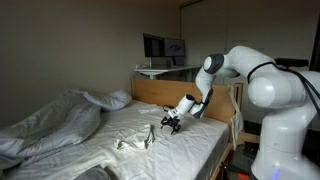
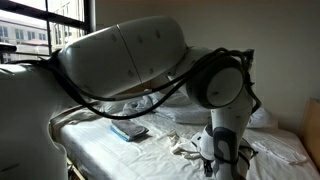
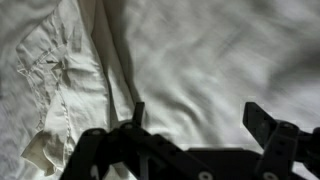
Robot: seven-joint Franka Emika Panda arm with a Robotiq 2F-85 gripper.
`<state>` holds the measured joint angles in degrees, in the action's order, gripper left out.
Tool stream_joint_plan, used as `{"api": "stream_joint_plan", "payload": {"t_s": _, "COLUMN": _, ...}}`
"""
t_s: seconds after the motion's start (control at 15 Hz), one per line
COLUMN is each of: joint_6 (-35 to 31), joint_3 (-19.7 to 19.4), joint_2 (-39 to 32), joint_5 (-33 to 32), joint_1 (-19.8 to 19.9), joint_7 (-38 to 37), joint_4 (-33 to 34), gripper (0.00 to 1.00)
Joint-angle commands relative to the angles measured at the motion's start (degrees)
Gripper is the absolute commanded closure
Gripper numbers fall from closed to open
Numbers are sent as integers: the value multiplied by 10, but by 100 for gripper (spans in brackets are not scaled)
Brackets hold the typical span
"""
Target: Fold the cloth
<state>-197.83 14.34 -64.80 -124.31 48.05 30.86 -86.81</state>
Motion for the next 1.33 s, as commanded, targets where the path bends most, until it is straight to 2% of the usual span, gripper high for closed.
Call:
{"api": "stream_joint_plan", "payload": {"t_s": 0.0, "joint_6": 0, "joint_3": 4, "joint_2": 4, "joint_5": -3, "joint_1": 0, "joint_7": 4, "joint_4": -13, "gripper": 0}}
{"api": "stream_joint_plan", "payload": {"t_s": 0.33, "joint_6": 0, "joint_3": 12, "joint_2": 7, "joint_5": -7, "joint_1": -17, "joint_7": 5, "joint_4": -28, "gripper": 0}}
{"api": "stream_joint_plan", "payload": {"t_s": 0.47, "joint_6": -5, "joint_3": 1, "joint_2": 6, "joint_5": -12, "joint_1": -24, "joint_7": 5, "joint_4": -34, "gripper": 0}}
{"api": "stream_joint_plan", "payload": {"t_s": 0.87, "joint_6": -5, "joint_3": 47, "joint_2": 5, "joint_5": -53, "joint_1": 55, "joint_7": 45, "joint_4": -76, "gripper": 0}}
{"api": "stream_joint_plan", "payload": {"t_s": 0.93, "joint_6": -4, "joint_3": 38, "joint_2": -7, "joint_5": -38, "joint_1": 10, "joint_7": 27, "joint_4": -52, "gripper": 0}}
{"api": "stream_joint_plan", "payload": {"t_s": 1.0, "joint_6": 42, "joint_3": 75, "joint_2": -24, "joint_5": -28, "joint_1": -10, "joint_7": 19, "joint_4": -56, "gripper": 0}}
{"api": "stream_joint_plan", "payload": {"t_s": 1.13, "joint_6": 67, "joint_3": 115, "joint_2": -41, "joint_5": -34, "joint_1": -10, "joint_7": 28, "joint_4": -54, "gripper": 0}}
{"api": "stream_joint_plan", "payload": {"t_s": 1.27, "joint_6": 106, "joint_3": 148, "joint_2": -66, "joint_5": -34, "joint_1": -51, "joint_7": 20, "joint_4": -41, "gripper": 0}}
